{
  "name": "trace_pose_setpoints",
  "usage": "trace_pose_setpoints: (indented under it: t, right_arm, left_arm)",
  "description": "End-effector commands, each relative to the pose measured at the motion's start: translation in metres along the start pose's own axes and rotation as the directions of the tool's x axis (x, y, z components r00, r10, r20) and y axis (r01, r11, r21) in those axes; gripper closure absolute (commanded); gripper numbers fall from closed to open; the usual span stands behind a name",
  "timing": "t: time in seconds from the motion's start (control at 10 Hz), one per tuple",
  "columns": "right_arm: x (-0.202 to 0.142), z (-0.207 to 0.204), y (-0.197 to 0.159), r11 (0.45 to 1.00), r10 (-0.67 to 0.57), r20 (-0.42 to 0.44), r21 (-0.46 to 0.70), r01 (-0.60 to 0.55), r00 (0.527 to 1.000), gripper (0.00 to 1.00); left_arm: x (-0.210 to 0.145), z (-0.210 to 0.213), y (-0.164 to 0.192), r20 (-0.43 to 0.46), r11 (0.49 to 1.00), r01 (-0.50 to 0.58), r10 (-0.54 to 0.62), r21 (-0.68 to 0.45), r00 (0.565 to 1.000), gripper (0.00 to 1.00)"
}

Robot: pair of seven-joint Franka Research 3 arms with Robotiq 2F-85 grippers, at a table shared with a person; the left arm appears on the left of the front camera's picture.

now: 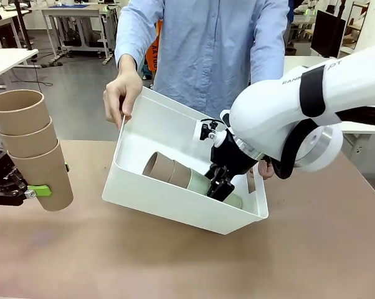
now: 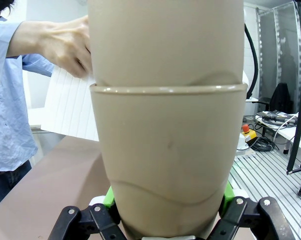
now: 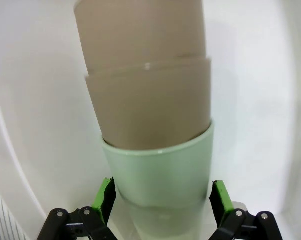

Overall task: Stack the cups and store them in the basket.
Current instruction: Place the stack of Reusable plastic cups into the Pantry Basket.

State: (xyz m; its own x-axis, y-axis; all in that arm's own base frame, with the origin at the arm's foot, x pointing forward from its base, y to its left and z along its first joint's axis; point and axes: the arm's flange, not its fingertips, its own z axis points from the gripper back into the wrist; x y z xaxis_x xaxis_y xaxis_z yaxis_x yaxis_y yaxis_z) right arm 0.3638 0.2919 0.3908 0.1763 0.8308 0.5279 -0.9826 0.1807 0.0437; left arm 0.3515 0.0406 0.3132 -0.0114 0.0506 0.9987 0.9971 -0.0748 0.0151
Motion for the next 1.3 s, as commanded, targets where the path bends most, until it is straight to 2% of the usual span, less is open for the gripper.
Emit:
trace_pose_setpoints:
  t: [0.0,0.2,0.4,0.6,0.8,1.0,1.2]
  right_arm:
    - [-0.002,0.029,0.015,1.0,-0.019,0.075,0.01,0.018,0.997,0.0]
    - [-0.002,0.082,0.032,0.999,-0.04,0.124,0.012,0.039,0.991,0.0]
    - [-0.018,0.158,0.049,0.998,-0.063,0.19,0.039,0.056,0.98,0.0]
    - [-0.05,0.228,0.056,0.995,-0.089,0.254,0.06,0.076,0.963,0.0]
    - [-0.096,0.279,0.04,0.986,-0.157,0.306,0.108,0.129,0.939,0.0]
    - [-0.133,0.293,0.019,0.98,-0.19,0.355,0.131,0.152,0.915,0.0]
    - [-0.165,0.297,0.012,0.988,-0.148,0.399,0.096,0.119,0.905,0.0]
  left_arm:
    - [0.004,-0.001,0.0,0.009,1.0,0.013,-0.013,-0.002,1.0,0.16]
    - [0.004,-0.001,0.0,0.009,1.0,0.013,-0.013,-0.002,1.0,0.16]
    - [0.004,-0.001,0.0,0.009,1.0,0.013,-0.013,-0.002,1.0,0.16]
    - [0.004,-0.001,0.0,0.009,1.0,0.013,-0.013,-0.002,1.0,0.16]
    - [0.004,-0.001,0.0,0.009,1.0,0.013,-0.013,-0.002,1.0,0.16]
    - [0.004,-0.001,0.0,0.009,1.0,0.013,-0.013,-0.002,1.0,0.16]
    - [0.004,-0.001,0.0,0.009,1.0,0.013,-0.013,-0.002,1.0,0.16]
